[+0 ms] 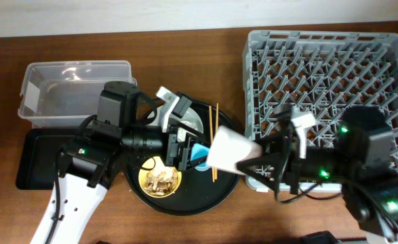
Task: Sort waste into correct bins and load items into the dishwasher rack
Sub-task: 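Hand the pink cup from the left gripper to the right gripper, then place the pink cup upside down in the rack with the right gripper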
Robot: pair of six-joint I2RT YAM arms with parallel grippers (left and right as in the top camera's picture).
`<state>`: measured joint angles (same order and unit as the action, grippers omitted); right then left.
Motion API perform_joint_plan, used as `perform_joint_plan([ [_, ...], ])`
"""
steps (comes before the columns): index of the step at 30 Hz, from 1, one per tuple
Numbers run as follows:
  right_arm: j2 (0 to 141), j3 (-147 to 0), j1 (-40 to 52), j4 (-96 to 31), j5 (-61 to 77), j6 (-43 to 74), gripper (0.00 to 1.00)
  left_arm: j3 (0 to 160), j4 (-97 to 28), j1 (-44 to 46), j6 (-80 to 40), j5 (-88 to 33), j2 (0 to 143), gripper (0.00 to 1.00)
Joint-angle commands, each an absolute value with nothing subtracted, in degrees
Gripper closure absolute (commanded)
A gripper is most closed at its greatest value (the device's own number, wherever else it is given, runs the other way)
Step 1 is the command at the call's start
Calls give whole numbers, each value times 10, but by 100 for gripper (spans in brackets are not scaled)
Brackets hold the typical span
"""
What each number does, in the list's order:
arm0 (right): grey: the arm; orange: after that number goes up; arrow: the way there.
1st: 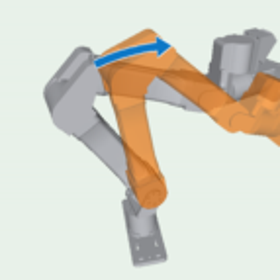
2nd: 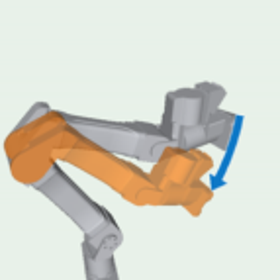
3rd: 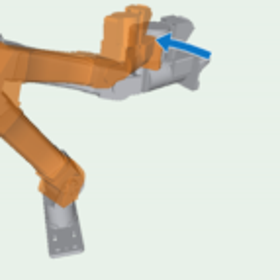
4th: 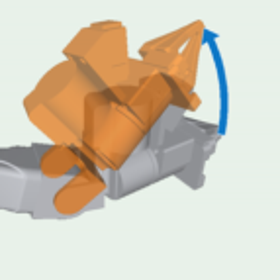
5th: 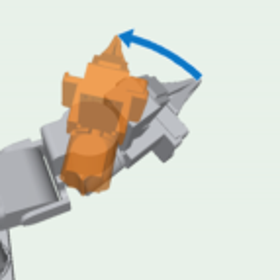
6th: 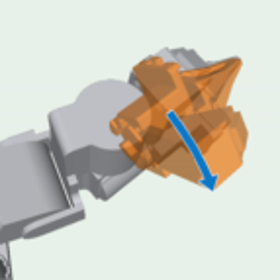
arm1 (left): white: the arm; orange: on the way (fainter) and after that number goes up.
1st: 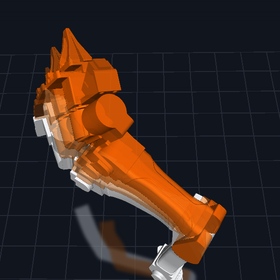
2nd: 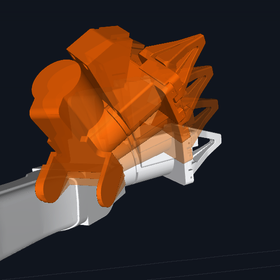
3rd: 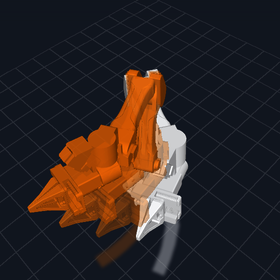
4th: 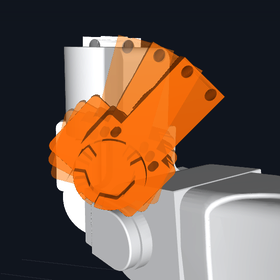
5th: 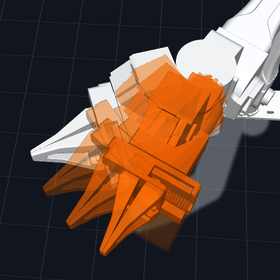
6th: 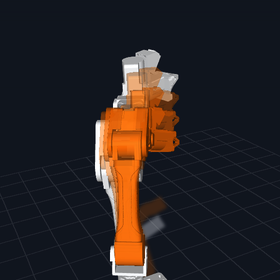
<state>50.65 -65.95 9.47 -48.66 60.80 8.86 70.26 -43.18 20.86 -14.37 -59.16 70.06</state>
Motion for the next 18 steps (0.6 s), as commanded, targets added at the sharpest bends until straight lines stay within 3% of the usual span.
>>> perform_joint_plan([
  [1,469,-668,6,-580,440,89,50,707,-478,207,-138,-410,698,1],
  [4,475,-668,-77,-687,190,91,53,707,-488,207,-137,-396,698,1],
  [7,526,-668,-89,-712,53,100,52,707,-488,207,-135,-396,698,1],
  [16,792,-668,-25,-647,62,110,51,707,-524,207,-131,-355,698,1],
  [17,806,-668,-21,-656,70,111,47,707,-524,207,-131,-355,698,1],
  [18,814,-668,-15,-660,69,110,33,707,-525,207,-131,-355,698,1],
])
